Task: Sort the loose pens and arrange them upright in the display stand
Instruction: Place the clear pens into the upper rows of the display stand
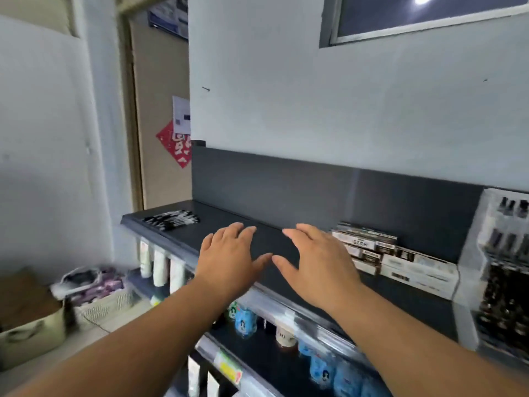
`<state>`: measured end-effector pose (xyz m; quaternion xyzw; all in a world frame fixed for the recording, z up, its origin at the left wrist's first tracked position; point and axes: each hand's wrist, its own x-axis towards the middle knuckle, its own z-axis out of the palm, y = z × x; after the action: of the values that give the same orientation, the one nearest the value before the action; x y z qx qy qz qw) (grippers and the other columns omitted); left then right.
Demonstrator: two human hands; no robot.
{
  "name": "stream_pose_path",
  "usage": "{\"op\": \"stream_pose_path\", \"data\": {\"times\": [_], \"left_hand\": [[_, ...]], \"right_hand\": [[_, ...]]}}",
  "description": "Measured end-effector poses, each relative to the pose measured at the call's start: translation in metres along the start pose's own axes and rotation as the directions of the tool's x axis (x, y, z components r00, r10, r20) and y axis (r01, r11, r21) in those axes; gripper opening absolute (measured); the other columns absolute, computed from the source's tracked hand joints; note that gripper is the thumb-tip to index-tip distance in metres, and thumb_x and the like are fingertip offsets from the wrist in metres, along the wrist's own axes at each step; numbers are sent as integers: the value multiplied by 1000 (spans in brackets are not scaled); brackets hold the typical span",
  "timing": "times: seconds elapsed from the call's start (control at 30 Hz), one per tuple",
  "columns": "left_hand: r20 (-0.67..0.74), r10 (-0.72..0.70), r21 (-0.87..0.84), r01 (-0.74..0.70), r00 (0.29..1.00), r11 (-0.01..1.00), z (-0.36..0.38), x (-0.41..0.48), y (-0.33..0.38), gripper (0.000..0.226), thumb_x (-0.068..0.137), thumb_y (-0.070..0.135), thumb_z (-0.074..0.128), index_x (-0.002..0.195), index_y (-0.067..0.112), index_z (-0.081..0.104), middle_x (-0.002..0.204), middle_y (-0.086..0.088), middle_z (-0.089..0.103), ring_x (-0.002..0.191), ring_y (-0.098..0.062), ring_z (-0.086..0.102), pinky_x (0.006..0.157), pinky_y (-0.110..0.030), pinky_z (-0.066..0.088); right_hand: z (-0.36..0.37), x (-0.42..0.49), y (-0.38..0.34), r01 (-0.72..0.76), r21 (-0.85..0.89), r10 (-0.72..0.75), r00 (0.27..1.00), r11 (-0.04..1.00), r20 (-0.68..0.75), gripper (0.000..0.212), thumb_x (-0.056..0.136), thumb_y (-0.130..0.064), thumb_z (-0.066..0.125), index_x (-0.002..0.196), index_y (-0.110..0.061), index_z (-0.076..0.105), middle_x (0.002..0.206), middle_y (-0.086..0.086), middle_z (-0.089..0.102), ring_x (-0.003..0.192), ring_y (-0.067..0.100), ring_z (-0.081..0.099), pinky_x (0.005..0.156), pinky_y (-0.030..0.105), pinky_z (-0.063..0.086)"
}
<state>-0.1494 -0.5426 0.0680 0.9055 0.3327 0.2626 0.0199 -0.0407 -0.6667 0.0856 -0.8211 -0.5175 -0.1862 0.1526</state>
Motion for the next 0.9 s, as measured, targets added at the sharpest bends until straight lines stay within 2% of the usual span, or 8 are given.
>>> {"op": "stream_pose_path", "data": {"times": [0.2,0.37,0.67,0.9], "left_hand": [[14,-56,46,55,998,997,-19,8,-134,72,89,67,38,150,31,23,156,7,24,144,-15,21,117,-36,14],[40,-110,78,106,993,991,-19,26,-214,70,89,65,39,149,31,25,156,6,26,143,-17,23,118,-39,16],[55,-191,118,183,980,976,28,100,-295,67,90,64,39,148,33,26,156,6,26,144,-16,23,118,-38,16],[112,-277,61,272,954,960,67,172,-345,60,93,58,40,147,32,29,154,8,29,141,-15,28,117,-37,18]], "right_hand": [[61,60,-106,14,67,-18,998,998,60,64,92,-61,43,146,-29,34,152,-5,34,139,14,33,113,35,29],[101,107,-156,28,95,-38,994,995,105,63,93,-58,42,147,-28,32,152,-4,32,139,16,32,113,36,29],[172,204,-178,36,145,-56,989,989,135,60,93,-57,43,146,-29,33,148,-6,35,136,16,35,111,34,30],[221,280,-179,-59,264,-8,969,963,245,57,93,-56,45,144,-31,36,147,-11,37,130,15,43,106,34,38]]}}
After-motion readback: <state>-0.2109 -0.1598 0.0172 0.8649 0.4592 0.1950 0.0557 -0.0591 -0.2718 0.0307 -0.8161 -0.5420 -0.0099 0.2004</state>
